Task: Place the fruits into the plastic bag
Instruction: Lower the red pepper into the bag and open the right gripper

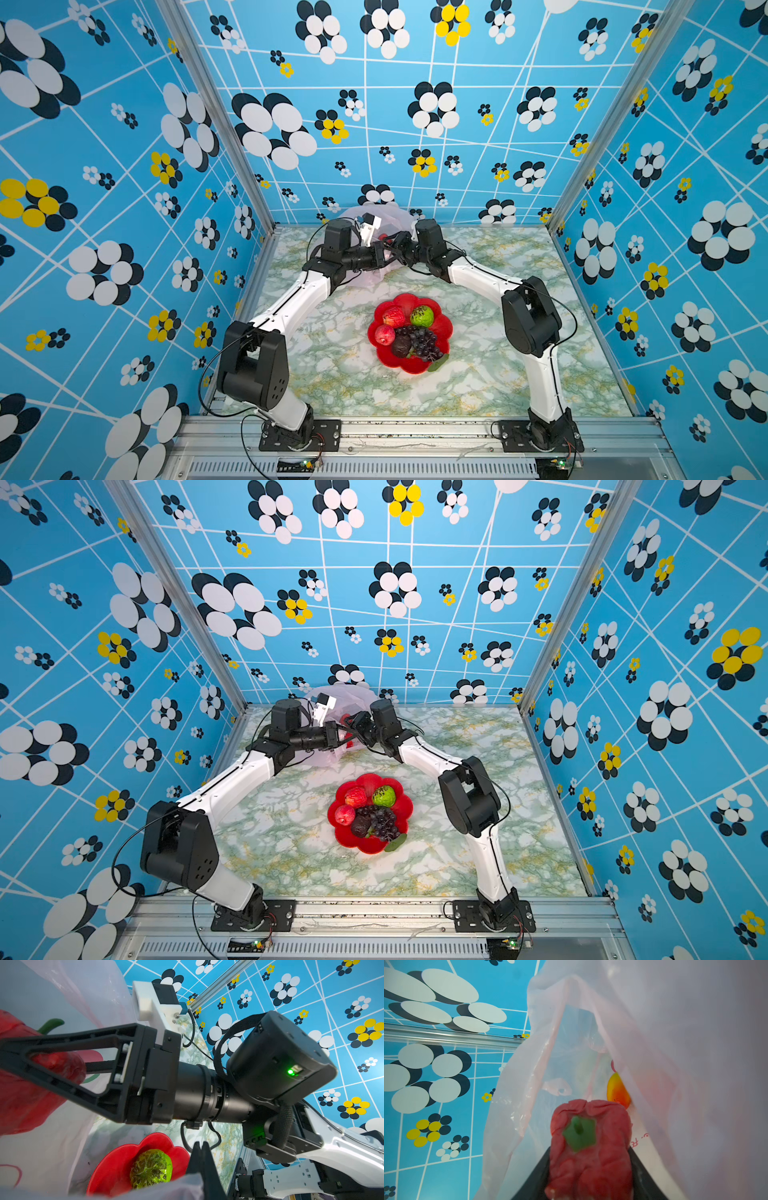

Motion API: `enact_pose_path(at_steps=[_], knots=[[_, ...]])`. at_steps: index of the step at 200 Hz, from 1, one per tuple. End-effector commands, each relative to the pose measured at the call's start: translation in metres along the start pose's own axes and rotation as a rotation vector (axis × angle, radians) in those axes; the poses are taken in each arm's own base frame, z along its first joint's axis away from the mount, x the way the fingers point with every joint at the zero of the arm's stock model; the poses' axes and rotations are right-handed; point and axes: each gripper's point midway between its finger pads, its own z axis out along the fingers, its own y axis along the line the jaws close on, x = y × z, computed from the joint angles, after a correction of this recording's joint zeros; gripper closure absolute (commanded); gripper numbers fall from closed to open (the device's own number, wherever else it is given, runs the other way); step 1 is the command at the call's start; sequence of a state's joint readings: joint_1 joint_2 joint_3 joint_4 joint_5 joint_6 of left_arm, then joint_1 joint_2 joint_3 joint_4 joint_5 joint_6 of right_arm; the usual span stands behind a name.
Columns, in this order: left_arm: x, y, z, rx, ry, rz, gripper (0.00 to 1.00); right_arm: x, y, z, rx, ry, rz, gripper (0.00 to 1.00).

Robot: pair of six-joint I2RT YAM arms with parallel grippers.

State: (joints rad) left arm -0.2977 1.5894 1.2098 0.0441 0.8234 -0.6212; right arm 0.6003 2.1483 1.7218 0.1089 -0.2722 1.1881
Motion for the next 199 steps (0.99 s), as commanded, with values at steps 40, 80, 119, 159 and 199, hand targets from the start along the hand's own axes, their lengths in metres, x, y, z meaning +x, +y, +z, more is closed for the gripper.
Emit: enact_pose_path(at_steps=[40, 80, 119, 159, 199], knots=[[0.023, -0.002, -0.002, -0.002, 0.048, 0.045, 1.0, 0.017, 0.005, 0.012, 0.048, 0.075, -0.11, 0.52], [0.027, 0.005, 0.0, -0.037, 0.057, 0.049, 1.0, 0.026, 0.01, 0.023, 0.027, 0.129, -0.125, 0.48], [0.028, 0.008, 0.0, -0.056, 0.06, 0.058, 1.0, 0.035, 0.032, 0.026, -0.027, 0.197, -0.197, 0.36], [0.027, 0.008, -0.001, -0.056, 0.06, 0.058, 1.0, 0.04, 0.044, 0.023, -0.07, 0.229, -0.222, 0.22], [0.025, 0.009, -0.002, -0.06, 0.055, 0.054, 1.0, 0.04, 0.054, 0.016, -0.092, 0.23, -0.244, 0.0]])
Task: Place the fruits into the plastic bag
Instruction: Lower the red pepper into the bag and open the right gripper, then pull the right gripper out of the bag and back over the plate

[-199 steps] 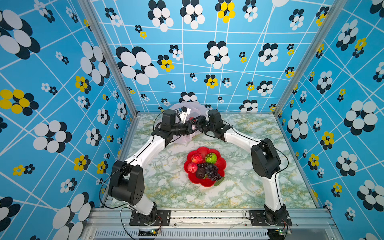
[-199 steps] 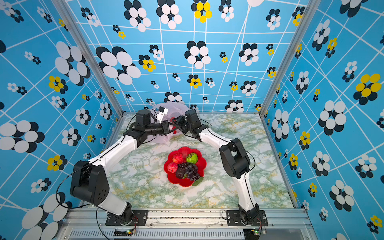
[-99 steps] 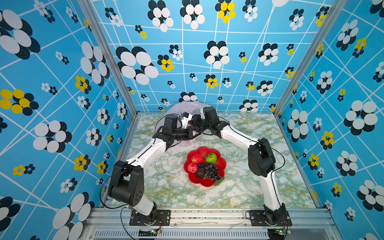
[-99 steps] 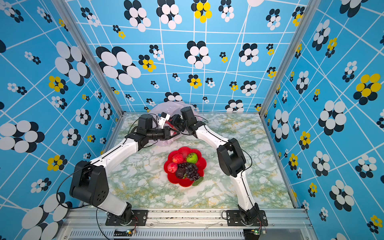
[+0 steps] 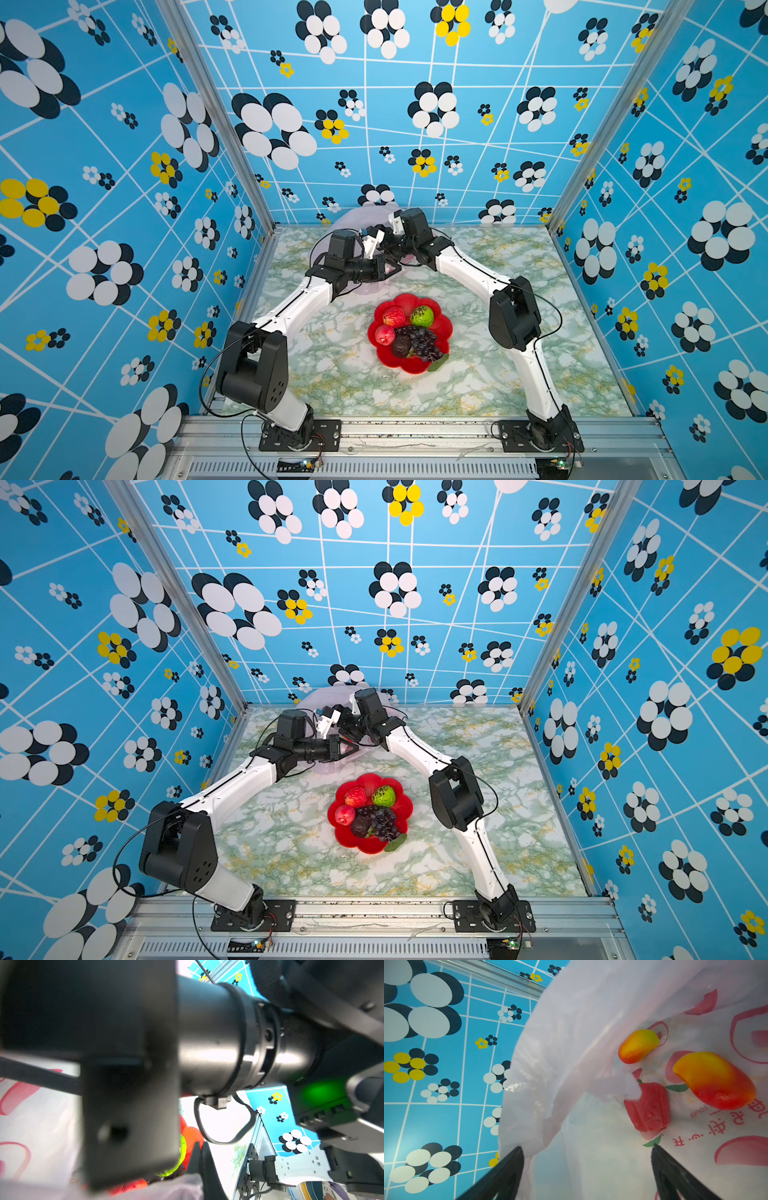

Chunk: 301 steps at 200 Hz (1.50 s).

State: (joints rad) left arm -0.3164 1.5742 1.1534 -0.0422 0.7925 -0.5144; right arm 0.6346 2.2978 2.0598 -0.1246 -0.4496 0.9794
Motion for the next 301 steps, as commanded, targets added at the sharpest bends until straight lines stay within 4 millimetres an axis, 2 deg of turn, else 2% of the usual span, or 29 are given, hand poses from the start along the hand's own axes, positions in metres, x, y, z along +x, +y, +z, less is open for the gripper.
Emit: enact_pose_path(at_steps=[1, 50, 58, 60, 62, 76, 122, 150, 190, 195, 197, 200, 222, 242, 261, 277, 301], knots=[[-0.008, -0.009, -0.006, 0.001, -0.018, 0.033, 1.0, 0.004, 0.016, -0.006, -0.034, 0.022, -0.042, 0.01], [-0.01, -0.002, -0.008, -0.011, -0.028, 0.016, 1.0, 0.001, 0.029, -0.032, 0.007, -0.009, -0.105, 0.01], [-0.011, -0.001, -0.008, -0.012, -0.032, 0.013, 1.0, 0.002, 0.024, -0.033, 0.031, -0.008, -0.117, 0.01], [-0.011, -0.001, -0.008, -0.011, -0.032, 0.013, 1.0, -0.001, 0.035, -0.043, 0.019, -0.022, -0.132, 0.01], [-0.011, -0.001, -0.008, -0.012, -0.033, 0.012, 1.0, -0.002, 0.038, -0.046, 0.019, -0.027, -0.138, 0.01], [-0.012, 0.001, -0.009, -0.012, -0.036, 0.006, 1.0, -0.004, 0.045, -0.06, 0.041, -0.045, -0.179, 0.01], [-0.017, 0.008, -0.013, -0.012, -0.058, -0.022, 1.0, -0.007, 0.057, -0.104, 0.114, -0.097, -0.282, 0.0], [-0.017, 0.01, -0.012, -0.014, -0.055, -0.03, 1.0, -0.005, 0.057, -0.132, 0.156, -0.145, -0.313, 0.0], [-0.015, 0.014, -0.009, -0.011, -0.05, -0.047, 1.0, 0.003, 0.038, -0.186, 0.283, -0.24, -0.384, 0.01], [-0.014, 0.015, -0.008, -0.01, -0.049, -0.051, 1.0, 0.002, 0.042, -0.194, 0.282, -0.259, -0.404, 0.01], [-0.015, 0.015, -0.008, -0.009, -0.051, -0.051, 1.0, 0.008, 0.032, -0.194, 0.301, -0.247, -0.406, 0.01], [-0.015, 0.015, -0.008, -0.009, -0.05, -0.052, 1.0, 0.01, 0.029, -0.197, 0.309, -0.247, -0.414, 0.01], [-0.014, 0.017, -0.006, -0.004, -0.048, -0.063, 1.0, 0.028, 0.021, -0.216, 0.3, -0.251, -0.547, 0.01], [-0.014, 0.017, -0.005, -0.001, -0.048, -0.069, 1.0, 0.056, 0.008, -0.222, 0.268, -0.187, -0.711, 0.01], [-0.014, 0.018, -0.005, 0.0, -0.047, -0.076, 1.0, 0.08, -0.023, -0.225, 0.323, -0.091, -0.799, 0.01], [-0.013, 0.019, -0.004, 0.0, -0.045, -0.079, 1.0, 0.09, -0.051, -0.229, 0.439, 0.019, -0.787, 0.01], [-0.012, 0.021, -0.003, -0.003, -0.043, -0.084, 1.0, 0.098, -0.071, -0.226, 0.54, 0.123, -0.635, 0.08]])
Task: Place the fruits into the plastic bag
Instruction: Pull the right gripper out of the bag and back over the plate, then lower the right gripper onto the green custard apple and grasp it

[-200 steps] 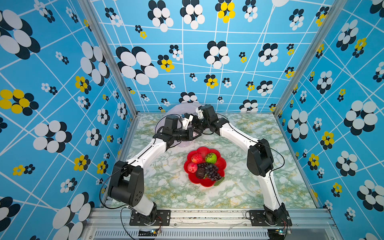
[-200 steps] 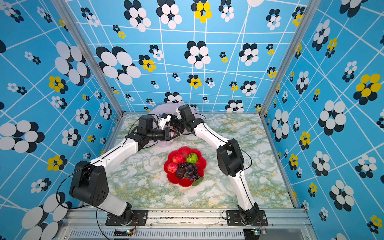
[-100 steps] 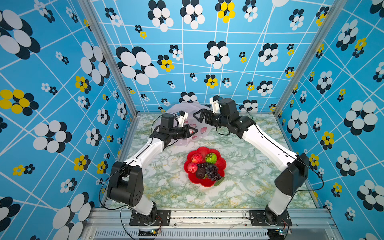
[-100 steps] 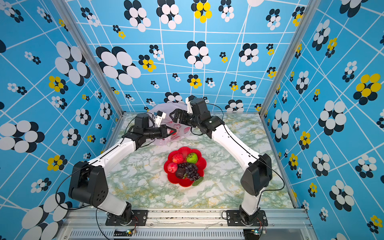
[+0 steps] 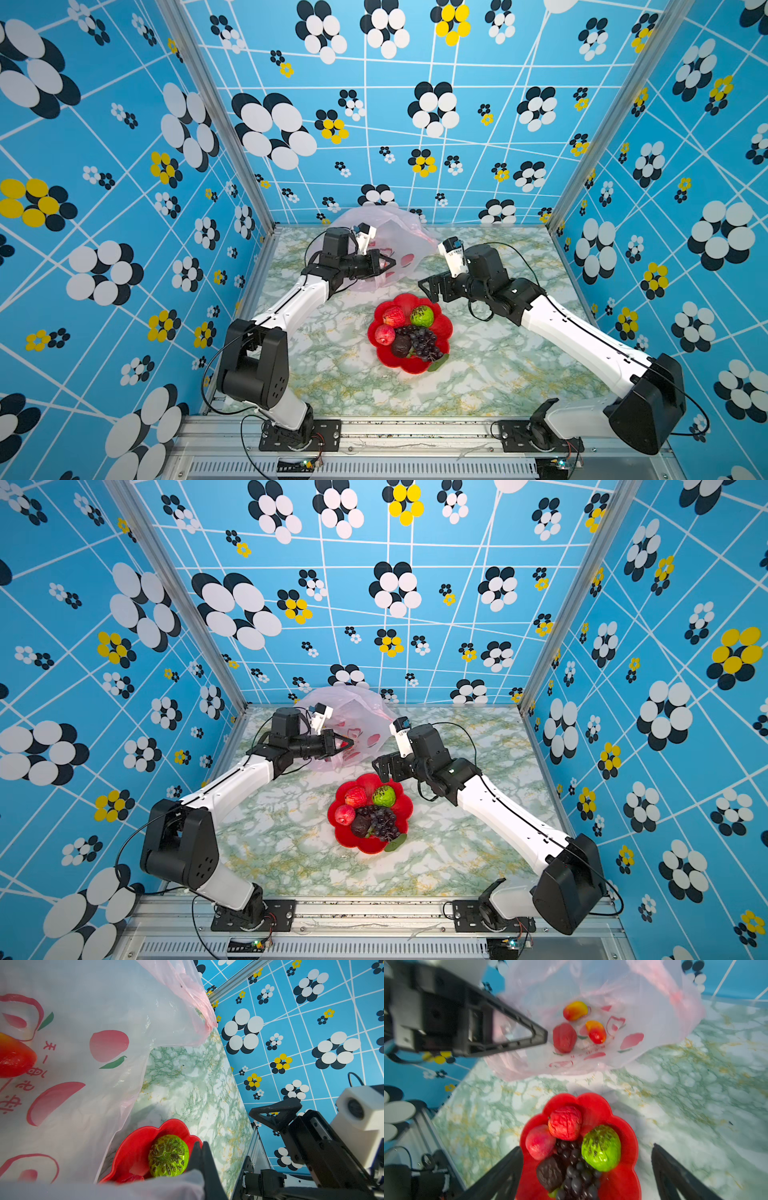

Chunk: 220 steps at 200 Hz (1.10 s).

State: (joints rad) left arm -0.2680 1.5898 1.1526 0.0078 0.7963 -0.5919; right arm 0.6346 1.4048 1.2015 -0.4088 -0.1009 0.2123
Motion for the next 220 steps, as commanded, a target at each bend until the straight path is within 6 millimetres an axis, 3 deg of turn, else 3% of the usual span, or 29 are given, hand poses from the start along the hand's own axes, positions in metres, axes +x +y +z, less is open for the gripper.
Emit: enact_pose_path(at_steps=[1, 57, 121, 134, 149, 220], knots=[[0.004, 0.006, 0.005, 0.008, 0.012, -0.013, 1.0, 0.021, -0.008, 0.004, 0.06, 0.156, 0.029, 0.08], [0.005, 0.006, 0.005, 0.001, 0.013, -0.014, 1.0, 0.053, 0.003, 0.035, 0.068, 0.315, 0.248, 0.15], [0.004, 0.006, 0.004, -0.003, 0.012, -0.015, 1.0, 0.08, 0.006, 0.062, 0.117, 0.445, 0.226, 0.16], [0.004, 0.006, 0.004, -0.003, 0.012, -0.015, 1.0, 0.083, 0.005, 0.065, 0.137, 0.462, 0.209, 0.14], [0.004, 0.006, 0.004, -0.003, 0.012, -0.014, 1.0, 0.086, 0.004, 0.069, 0.148, 0.475, 0.198, 0.01], [0.004, 0.008, 0.004, -0.006, 0.013, -0.02, 1.0, 0.101, 0.003, 0.086, 0.167, 0.53, 0.183, 0.01]])
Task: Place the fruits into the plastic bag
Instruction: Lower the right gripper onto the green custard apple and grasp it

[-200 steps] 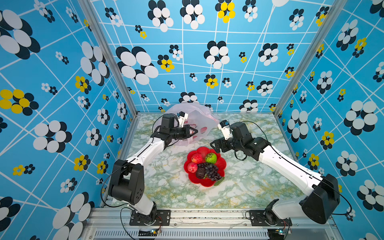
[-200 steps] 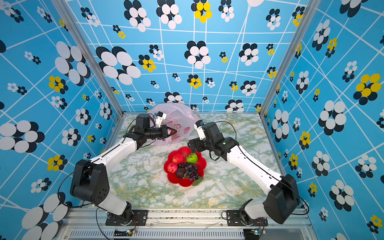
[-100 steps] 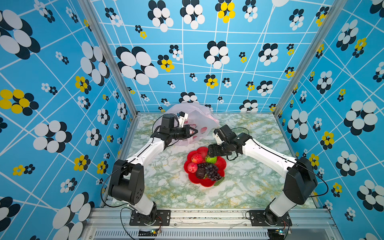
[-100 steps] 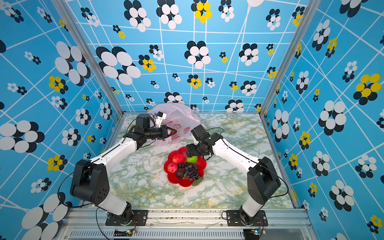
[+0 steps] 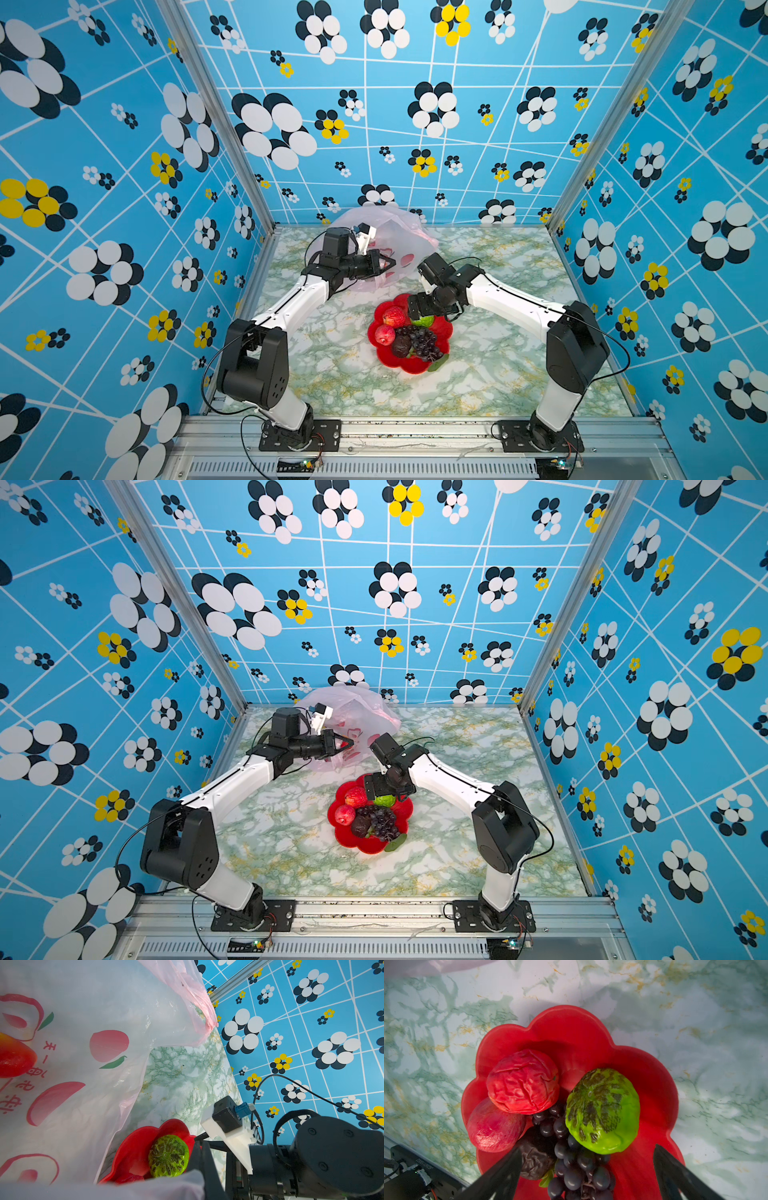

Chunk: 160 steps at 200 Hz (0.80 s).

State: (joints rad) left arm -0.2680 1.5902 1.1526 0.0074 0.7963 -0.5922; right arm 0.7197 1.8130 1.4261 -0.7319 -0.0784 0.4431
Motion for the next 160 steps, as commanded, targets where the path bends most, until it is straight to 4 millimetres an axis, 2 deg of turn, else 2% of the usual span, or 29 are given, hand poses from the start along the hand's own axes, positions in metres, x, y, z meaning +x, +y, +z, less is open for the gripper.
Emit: enact_pose_path(at_steps=[1, 57, 107, 160], knots=[[0.004, 0.008, 0.004, -0.006, 0.013, -0.019, 1.0, 0.004, -0.002, 0.007, 0.037, 0.034, -0.013, 0.01], [0.004, 0.008, 0.005, -0.006, 0.014, -0.022, 1.0, 0.006, -0.009, 0.027, 0.079, 0.057, -0.019, 0.02], [0.005, 0.008, 0.005, -0.005, 0.016, -0.025, 1.0, -0.001, -0.012, 0.041, 0.088, 0.01, 0.004, 0.12], [0.004, 0.008, 0.005, -0.003, 0.015, -0.025, 1.0, -0.003, -0.012, 0.053, 0.091, 0.011, 0.009, 0.14]])
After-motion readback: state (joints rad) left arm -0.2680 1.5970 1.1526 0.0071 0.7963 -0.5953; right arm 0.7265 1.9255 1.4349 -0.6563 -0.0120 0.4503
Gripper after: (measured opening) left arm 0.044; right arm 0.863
